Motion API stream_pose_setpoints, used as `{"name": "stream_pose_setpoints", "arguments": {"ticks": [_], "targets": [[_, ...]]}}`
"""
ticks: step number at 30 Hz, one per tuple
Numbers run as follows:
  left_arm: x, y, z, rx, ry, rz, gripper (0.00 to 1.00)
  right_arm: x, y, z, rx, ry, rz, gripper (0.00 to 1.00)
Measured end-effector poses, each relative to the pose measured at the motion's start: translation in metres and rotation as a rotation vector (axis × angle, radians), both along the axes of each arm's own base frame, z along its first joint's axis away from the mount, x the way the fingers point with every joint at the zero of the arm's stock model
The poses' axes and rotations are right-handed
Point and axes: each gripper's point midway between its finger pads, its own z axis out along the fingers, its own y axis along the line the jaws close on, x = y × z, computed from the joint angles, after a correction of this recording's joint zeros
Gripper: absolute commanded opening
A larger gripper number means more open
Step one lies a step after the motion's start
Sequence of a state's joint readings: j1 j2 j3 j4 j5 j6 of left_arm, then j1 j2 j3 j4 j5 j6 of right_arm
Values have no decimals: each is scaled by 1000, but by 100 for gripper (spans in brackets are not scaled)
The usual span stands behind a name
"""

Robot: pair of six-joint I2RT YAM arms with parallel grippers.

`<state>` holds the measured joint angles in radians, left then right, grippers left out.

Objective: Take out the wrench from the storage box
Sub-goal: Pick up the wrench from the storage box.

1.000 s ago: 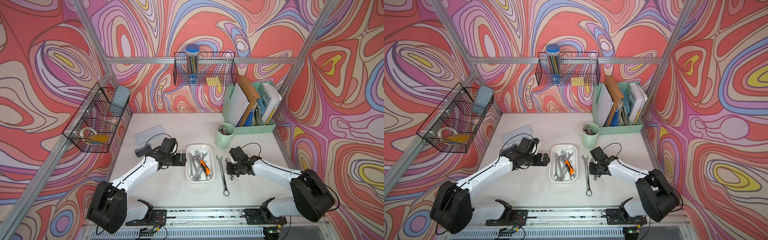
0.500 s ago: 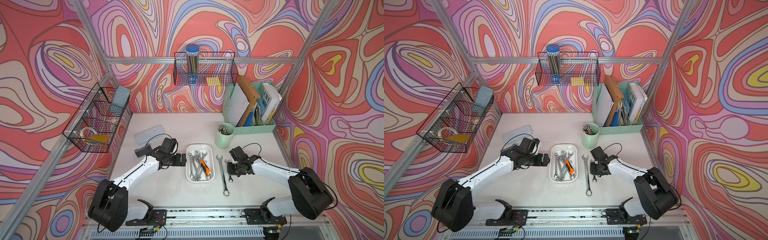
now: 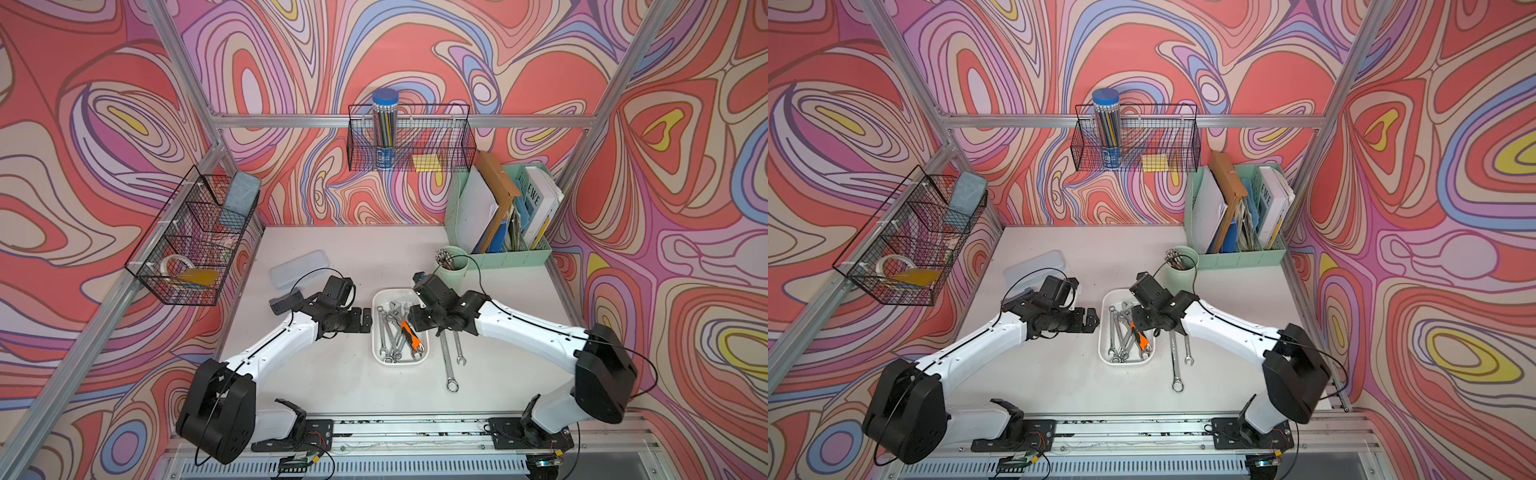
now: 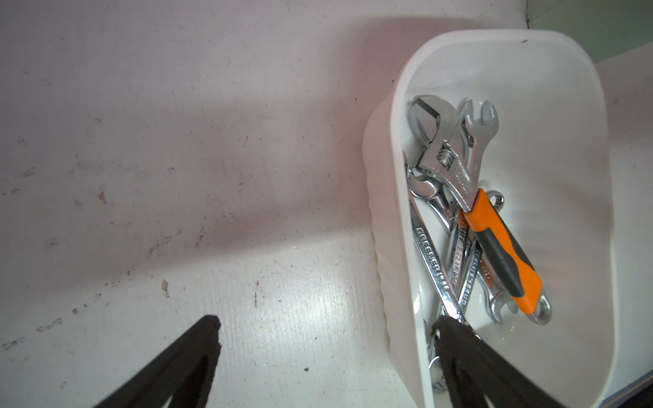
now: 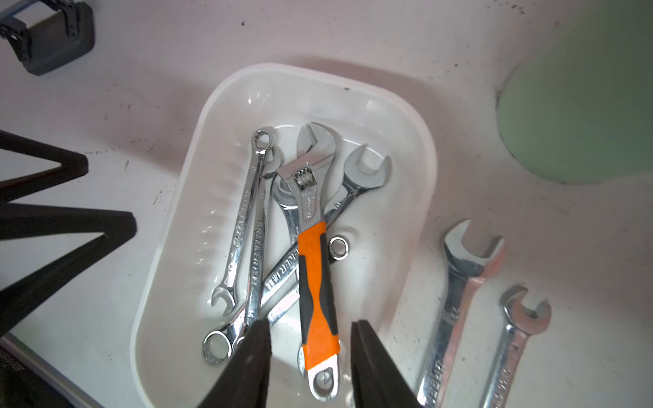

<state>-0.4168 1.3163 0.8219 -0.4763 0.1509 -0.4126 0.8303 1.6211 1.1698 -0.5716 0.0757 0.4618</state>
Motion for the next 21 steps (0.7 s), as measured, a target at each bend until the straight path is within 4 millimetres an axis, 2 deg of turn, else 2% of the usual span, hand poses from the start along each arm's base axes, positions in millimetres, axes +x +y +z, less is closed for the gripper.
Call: {"name": "stream_pose_setpoints", "arguments": {"ticks": [4, 11, 21], "targets": [[0, 0, 2, -5, -6, 4, 99, 5, 15, -36, -99, 44, 46, 41], [1, 1, 4, -12, -9, 9, 99, 7, 10, -78, -221, 102, 80, 40], [1, 1, 4, -12, -9, 9, 99, 13, 14, -82, -259, 94, 105, 36]]}}
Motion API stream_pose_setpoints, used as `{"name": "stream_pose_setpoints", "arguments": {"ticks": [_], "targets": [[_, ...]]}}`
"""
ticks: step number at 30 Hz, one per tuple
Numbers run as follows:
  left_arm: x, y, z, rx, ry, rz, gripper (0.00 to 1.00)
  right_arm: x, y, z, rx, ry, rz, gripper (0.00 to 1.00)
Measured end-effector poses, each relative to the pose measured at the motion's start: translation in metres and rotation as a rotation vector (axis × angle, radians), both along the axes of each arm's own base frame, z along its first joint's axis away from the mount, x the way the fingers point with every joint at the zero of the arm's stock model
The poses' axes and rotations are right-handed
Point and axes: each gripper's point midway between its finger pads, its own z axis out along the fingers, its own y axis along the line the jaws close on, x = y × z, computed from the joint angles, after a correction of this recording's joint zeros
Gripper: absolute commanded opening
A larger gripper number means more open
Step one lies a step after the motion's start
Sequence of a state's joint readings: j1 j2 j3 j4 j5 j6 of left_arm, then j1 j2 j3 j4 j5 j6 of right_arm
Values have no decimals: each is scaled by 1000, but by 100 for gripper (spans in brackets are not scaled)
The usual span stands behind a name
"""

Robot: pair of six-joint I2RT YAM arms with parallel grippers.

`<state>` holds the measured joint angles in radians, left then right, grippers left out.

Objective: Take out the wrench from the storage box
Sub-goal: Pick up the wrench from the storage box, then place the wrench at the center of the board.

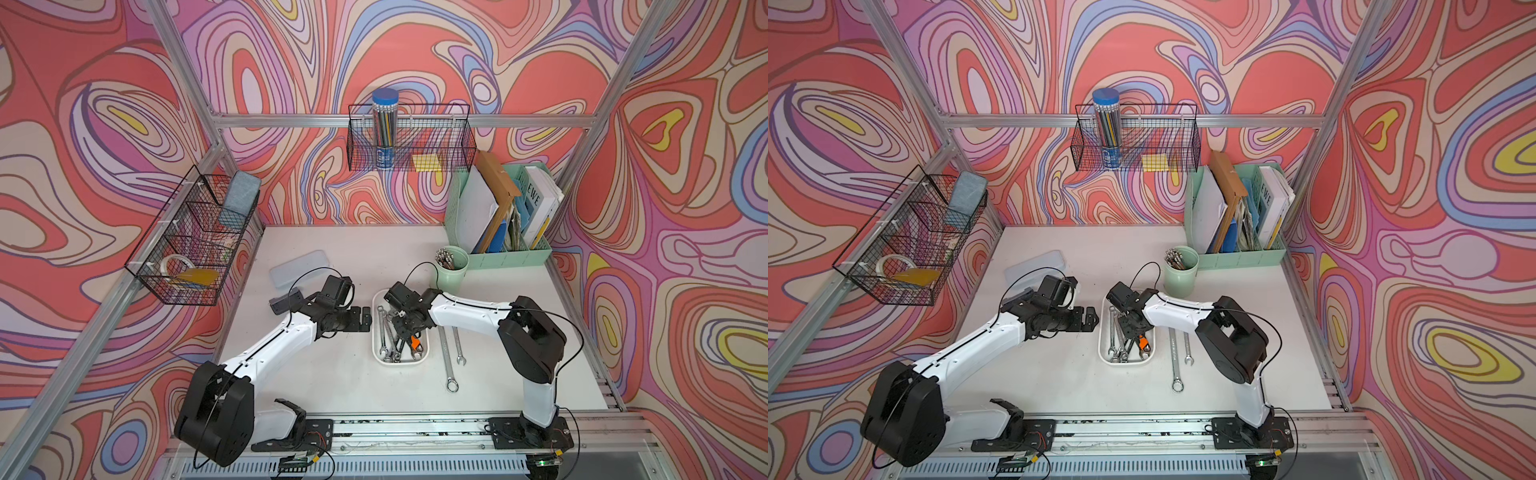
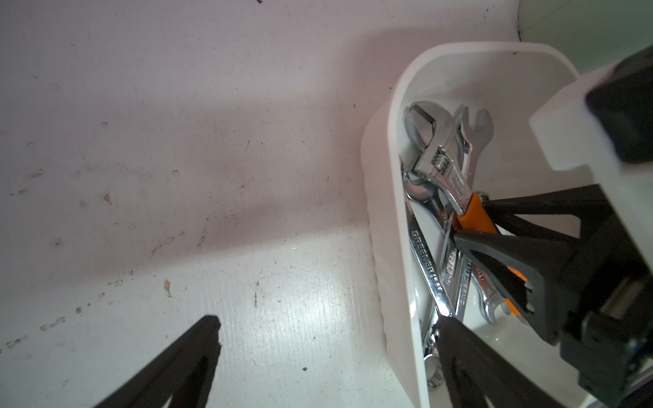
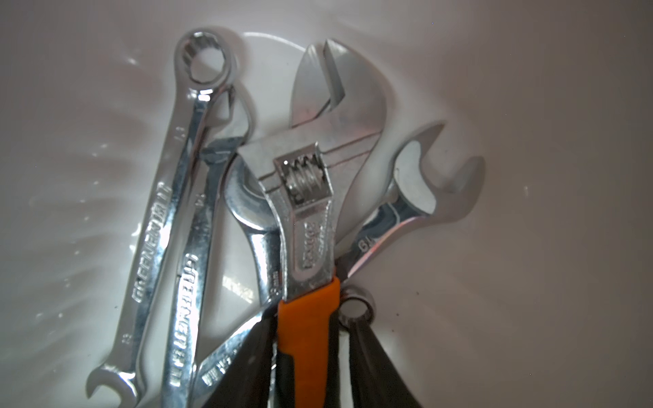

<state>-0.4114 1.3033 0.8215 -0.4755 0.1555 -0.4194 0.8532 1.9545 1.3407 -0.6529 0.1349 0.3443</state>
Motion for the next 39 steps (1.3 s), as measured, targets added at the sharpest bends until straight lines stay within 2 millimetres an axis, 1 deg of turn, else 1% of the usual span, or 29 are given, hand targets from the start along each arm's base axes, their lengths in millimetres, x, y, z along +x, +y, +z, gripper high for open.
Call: {"name": "stream_pose_setpoints", "arguments": {"ticks": [2, 6, 11, 17, 20, 23, 26, 33, 37, 39], "targets": [[0, 0, 0, 0, 0, 0, 99, 2, 1, 1, -5, -3, 2, 33], [0, 0, 0, 0, 0, 0, 99, 5, 2, 1, -17, -11, 8, 23], [0, -2, -1, -7, 4, -4, 99, 5, 1, 1, -21, -15, 4, 13], [-1, -4, 0, -23, 11, -10, 99, 5, 0, 4, -19, -18, 1, 9], [-2, -5, 0, -27, 12, -12, 99, 4, -3, 10, -16, -23, -6, 8], [-2, -6, 0, -33, 15, -15, 99, 2, -7, 23, -10, -38, -13, 6], [-4, -9, 1, -51, 22, -22, 99, 1, -11, 42, 6, -67, -23, 6], [-6, -23, 11, -135, 26, -45, 99, -2, -27, 82, 17, -131, -41, 4], [-6, -30, 19, -186, 18, -53, 99, -5, -39, 98, 0, -163, -53, 4], [-5, -33, 22, -205, 13, -58, 99, -8, -48, 103, -16, -174, -61, 3]]}}
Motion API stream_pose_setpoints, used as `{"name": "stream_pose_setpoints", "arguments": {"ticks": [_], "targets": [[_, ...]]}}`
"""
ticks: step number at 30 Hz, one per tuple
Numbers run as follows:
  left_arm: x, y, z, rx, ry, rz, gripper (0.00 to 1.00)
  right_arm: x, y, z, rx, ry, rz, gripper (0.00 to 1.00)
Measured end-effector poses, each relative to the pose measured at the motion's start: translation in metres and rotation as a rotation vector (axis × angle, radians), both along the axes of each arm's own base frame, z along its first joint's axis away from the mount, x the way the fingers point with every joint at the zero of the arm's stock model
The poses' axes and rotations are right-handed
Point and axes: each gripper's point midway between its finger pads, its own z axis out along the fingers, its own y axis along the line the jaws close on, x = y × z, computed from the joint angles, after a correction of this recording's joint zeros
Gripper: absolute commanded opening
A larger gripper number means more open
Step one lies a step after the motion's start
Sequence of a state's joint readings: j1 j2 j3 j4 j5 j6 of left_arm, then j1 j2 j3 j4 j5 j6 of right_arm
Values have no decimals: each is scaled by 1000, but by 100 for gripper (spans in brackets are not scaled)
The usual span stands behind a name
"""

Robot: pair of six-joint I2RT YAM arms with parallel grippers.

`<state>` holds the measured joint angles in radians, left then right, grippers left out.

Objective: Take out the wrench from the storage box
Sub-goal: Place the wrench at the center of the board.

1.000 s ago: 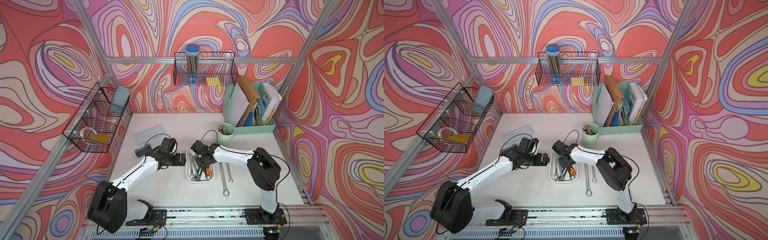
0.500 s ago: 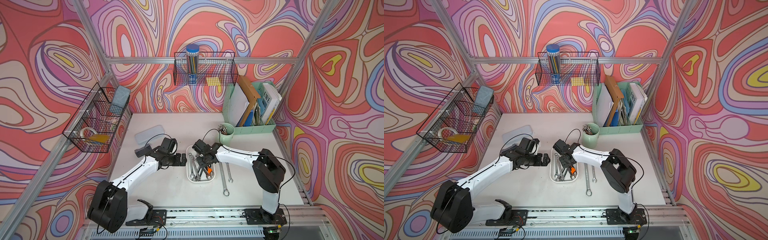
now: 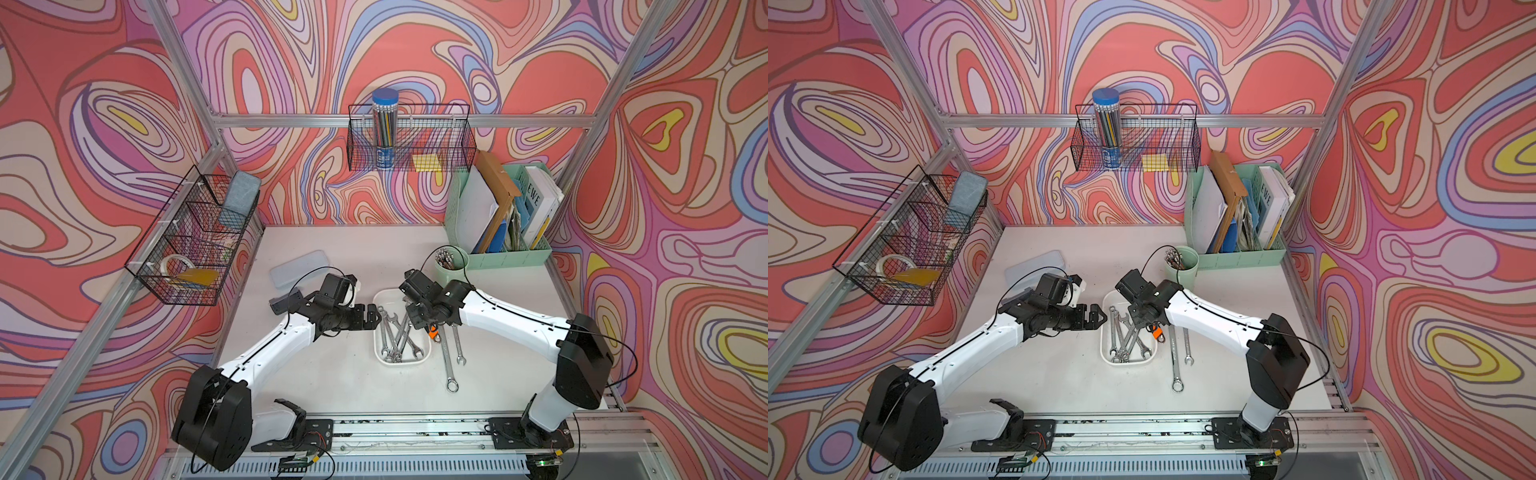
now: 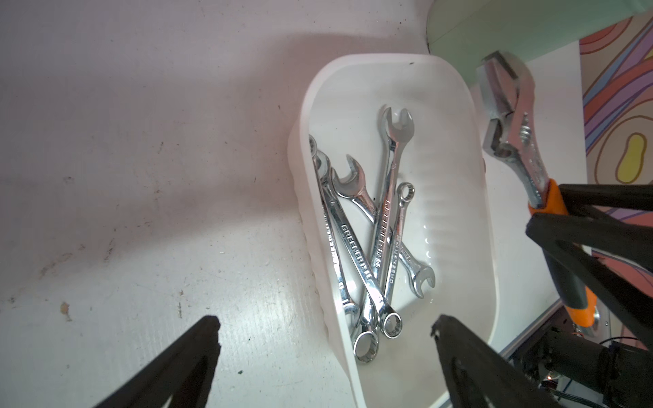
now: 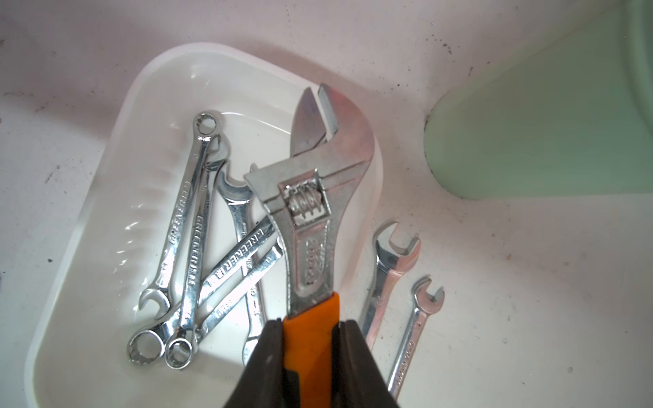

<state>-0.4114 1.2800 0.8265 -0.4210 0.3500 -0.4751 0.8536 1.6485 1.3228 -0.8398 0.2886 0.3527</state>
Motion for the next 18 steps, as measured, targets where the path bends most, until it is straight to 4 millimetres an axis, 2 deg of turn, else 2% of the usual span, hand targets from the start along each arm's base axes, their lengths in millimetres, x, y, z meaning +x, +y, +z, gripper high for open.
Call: {"name": "stream_pose_setpoints", "arguments": {"ticks": [4, 9, 14, 18], "targets": [[2, -5, 6, -34, -8, -6, 99, -7, -24, 1, -29, 1, -26, 3], [4, -11, 11, -68, -17, -14, 99, -12, -70, -9, -66, 24, -98, 3], [5, -17, 16, -106, -25, -22, 99, -20, -112, -30, -75, 68, -179, 3], [6, -20, 19, -126, -26, -26, 99, -23, -133, -47, -58, 119, -241, 3]]}}
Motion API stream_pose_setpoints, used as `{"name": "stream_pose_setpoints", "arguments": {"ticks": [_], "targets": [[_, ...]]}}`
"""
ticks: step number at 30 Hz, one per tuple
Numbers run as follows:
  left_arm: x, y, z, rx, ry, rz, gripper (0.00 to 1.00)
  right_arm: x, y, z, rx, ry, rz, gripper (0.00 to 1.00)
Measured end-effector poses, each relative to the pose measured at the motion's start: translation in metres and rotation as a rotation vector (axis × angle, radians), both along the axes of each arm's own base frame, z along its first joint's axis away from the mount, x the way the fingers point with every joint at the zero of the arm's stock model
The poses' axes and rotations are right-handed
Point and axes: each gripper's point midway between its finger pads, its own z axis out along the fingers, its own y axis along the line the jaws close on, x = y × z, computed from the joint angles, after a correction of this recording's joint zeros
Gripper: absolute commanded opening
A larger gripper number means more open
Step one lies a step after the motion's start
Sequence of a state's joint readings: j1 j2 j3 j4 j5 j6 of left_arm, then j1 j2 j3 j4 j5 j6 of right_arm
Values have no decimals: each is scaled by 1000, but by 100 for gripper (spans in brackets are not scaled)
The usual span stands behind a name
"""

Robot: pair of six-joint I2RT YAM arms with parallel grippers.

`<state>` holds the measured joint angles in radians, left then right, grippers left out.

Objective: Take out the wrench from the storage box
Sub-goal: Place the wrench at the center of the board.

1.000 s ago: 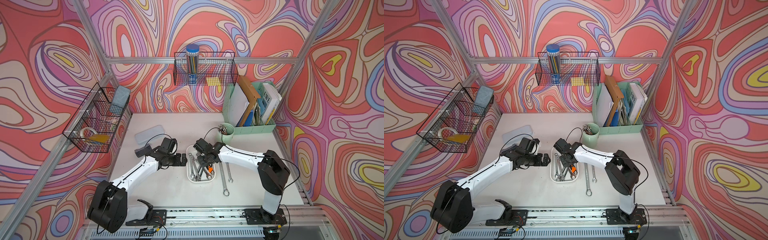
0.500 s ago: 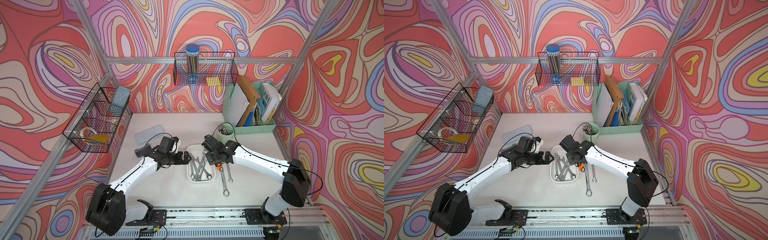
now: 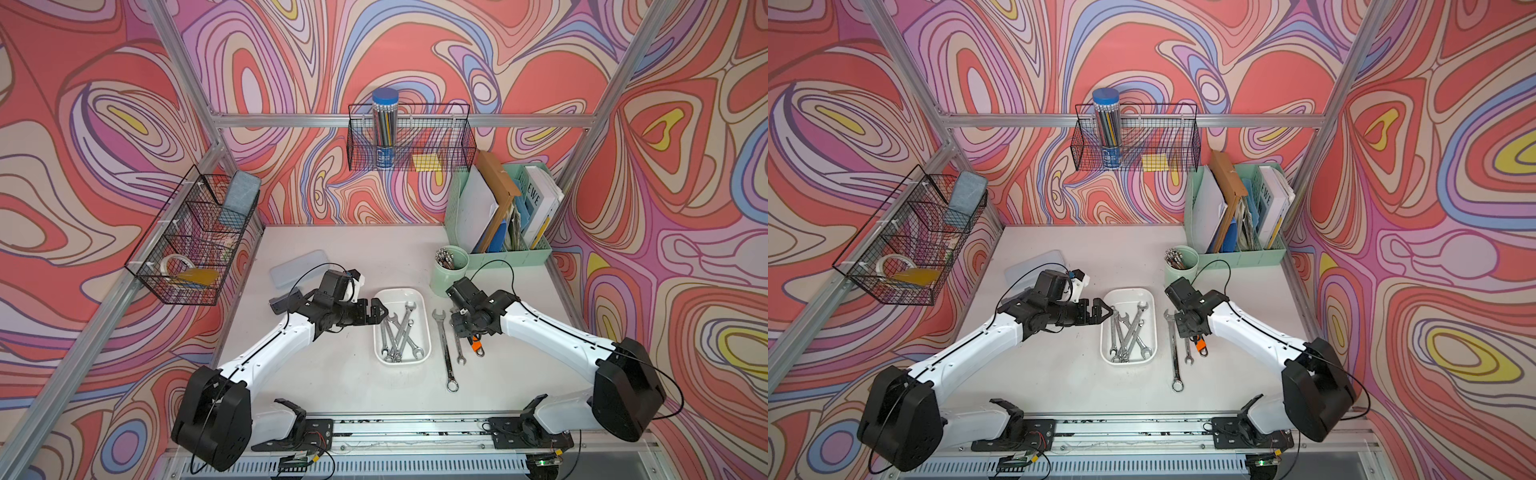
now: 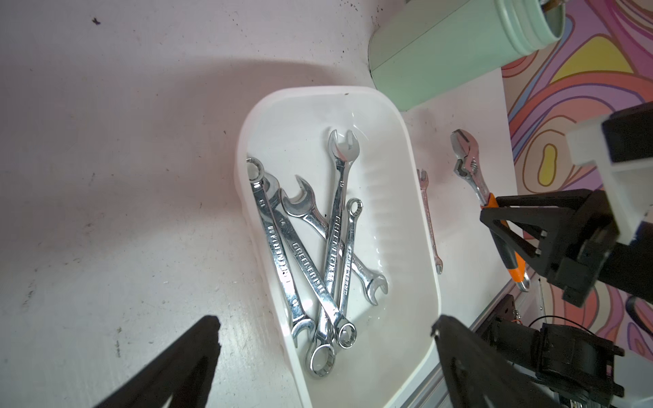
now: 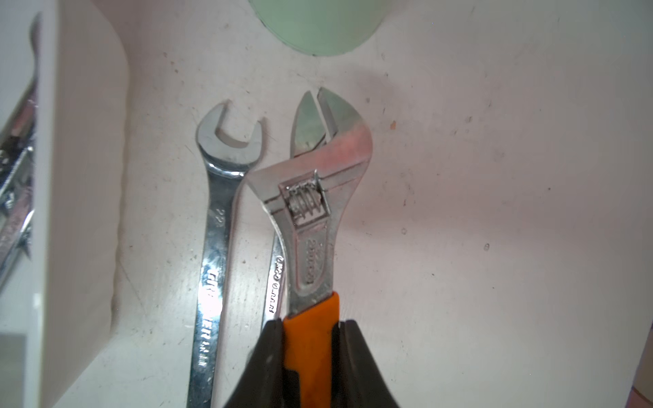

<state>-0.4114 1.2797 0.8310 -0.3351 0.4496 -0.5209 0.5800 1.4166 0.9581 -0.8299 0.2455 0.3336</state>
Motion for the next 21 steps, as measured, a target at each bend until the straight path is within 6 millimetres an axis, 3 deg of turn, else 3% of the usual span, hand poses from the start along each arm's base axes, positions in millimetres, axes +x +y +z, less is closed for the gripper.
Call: {"name": "stream_pose_setpoints", "arguments": {"ticks": [5, 11, 21], "targets": [[0, -2, 1, -9, 0, -4, 99, 5, -8, -17, 51, 18, -58, 4], [0, -2, 0, -8, 1, -3, 99, -2, -26, -47, 50, 71, -134, 7], [2, -4, -10, 0, 35, -8, 99, 5, -34, -62, 67, 93, -198, 13]]}}
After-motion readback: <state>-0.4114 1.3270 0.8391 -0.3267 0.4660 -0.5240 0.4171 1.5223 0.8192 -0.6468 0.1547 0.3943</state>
